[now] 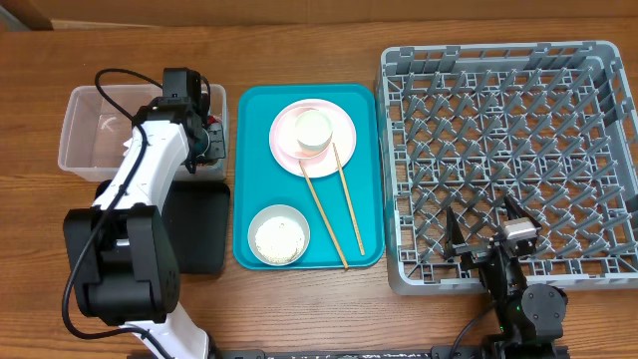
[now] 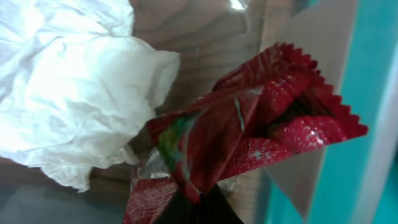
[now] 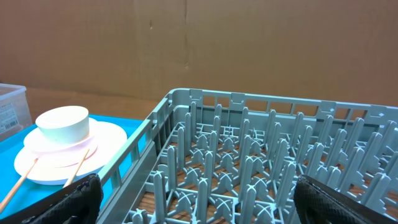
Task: Sort waste into correct bins and load items into the dishwasher
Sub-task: 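Carry red wrapper with left gripper and release into clear bin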
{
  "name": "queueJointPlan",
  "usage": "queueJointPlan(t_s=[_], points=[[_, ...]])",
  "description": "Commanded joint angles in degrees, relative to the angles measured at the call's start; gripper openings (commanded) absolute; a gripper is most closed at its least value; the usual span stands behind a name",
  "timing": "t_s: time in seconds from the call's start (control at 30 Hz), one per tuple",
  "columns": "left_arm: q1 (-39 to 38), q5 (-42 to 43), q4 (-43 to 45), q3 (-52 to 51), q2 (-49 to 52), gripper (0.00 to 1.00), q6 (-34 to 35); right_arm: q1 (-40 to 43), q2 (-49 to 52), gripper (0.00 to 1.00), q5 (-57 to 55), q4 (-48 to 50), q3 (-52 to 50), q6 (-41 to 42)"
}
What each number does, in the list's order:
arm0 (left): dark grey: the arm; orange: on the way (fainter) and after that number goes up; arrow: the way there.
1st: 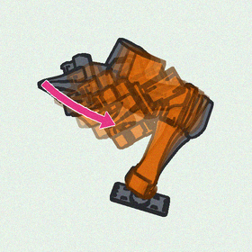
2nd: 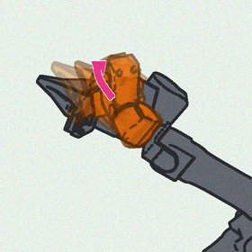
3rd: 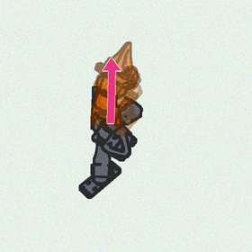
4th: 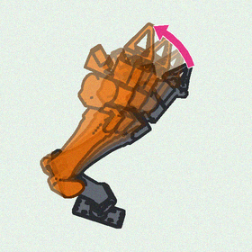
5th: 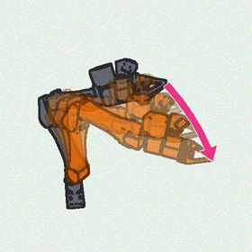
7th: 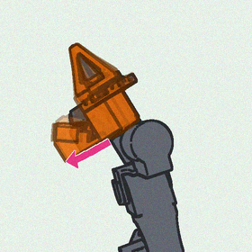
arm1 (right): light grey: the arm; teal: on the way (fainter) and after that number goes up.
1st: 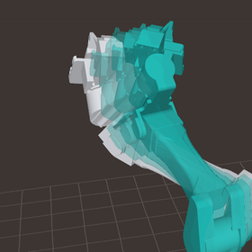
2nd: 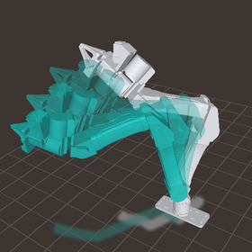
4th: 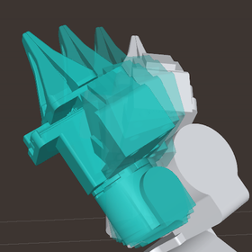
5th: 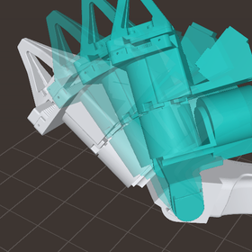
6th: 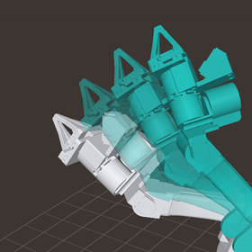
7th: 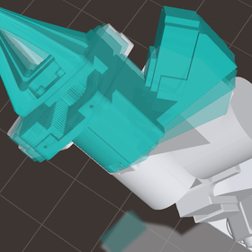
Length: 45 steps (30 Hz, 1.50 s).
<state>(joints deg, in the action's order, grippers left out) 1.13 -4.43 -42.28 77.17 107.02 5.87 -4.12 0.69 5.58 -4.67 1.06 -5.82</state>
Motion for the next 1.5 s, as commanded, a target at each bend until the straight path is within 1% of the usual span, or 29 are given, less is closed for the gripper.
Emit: queueJointPlan(t_s=[0.0,0.03,0.17,0.33,0.43,0.5,0.53,0.6,0.67,0.73,0.77,0.83,0.9,1.0,1.1,1.23,1.3,1.47], points=[[-0.2,6.0,0.0,-0.1,0.5,0.09,0.3,0.1,-0.5,1.00,0.0,0.3,-0.6,0.0],[-0.2,8.5,0.1,-0.1,0.5,0.09,0.3,0.1,-0.5,1.00,0.0,0.3,-0.6,0.0],[-0.2,13.3,0.4,-0.1,0.5,0.13,0.4,0.1,-0.5,1.00,0.0,0.3,-0.6,0.0],[-0.2,14.6,0.3,-0.1,0.5,0.15,0.3,0.1,-0.5,1.00,0.0,0.3,-0.6,0.0],[-0.2,14.3,0.3,-0.1,0.5,0.19,-0.2,0.1,-0.5,1.00,0.1,0.3,-0.6,0.0],[-0.1,11.8,0.0,0.4,0.5,0.18,-0.8,0.1,-0.5,1.00,0.0,0.3,-0.6,0.0],[0.0,9.1,-0.4,1.0,0.5,0.17,-1.0,0.1,-0.5,1.00,0.1,0.3,-0.6,0.0],[0.0,5.1,-1.2,2.4,0.5,0.13,-1.0,0.1,-0.5,1.00,0.0,0.3,-0.6,0.0],[0.0,0.6,-3.0,5.2,0.4,0.04,-1.6,0.1,-0.5,1.00,0.0,0.3,-0.6,0.0],[0.0,-3.4,-5.4,7.9,0.4,0.04,-1.3,0.1,-0.5,1.00,0.1,0.3,-0.6,0.0],[0.0,-5.2,-6.4,9.0,0.4,0.04,0.0,0.1,-0.5,1.00,0.0,0.3,-0.6,0.0],[0.2,-8.4,-7.8,10.2,0.4,0.04,4.8,0.1,-0.5,1.00,0.0,0.3,-0.6,0.0],[0.9,-9.5,-8.6,10.4,0.4,0.04,10.3,0.1,-0.5,1.00,0.1,0.3,-0.6,0.0],[2.6,-7.6,-10.1,10.4,0.4,0.04,20.0,0.1,-0.5,1.00,0.0,0.3,-0.6,0.0],[5.0,-2.3,-10.4,10.4,0.4,0.04,29.1,0.1,-0.5,1.00,0.0,0.3,-0.6,0.0],[8.5,6.2,-9.6,10.4,0.4,0.04,35.3,0.1,-0.5,1.00,0.0,0.3,-0.6,0.0],[10.0,9.1,-9.1,10.3,0.4,0.04,38.1,0.1,-0.5,1.00,0.0,0.3,-0.6,0.0],[12.2,13.1,-7.2,10.3,0.5,0.04,40.5,0.1,-0.5,1.00,0.0,0.3,-0.6,0.0]])
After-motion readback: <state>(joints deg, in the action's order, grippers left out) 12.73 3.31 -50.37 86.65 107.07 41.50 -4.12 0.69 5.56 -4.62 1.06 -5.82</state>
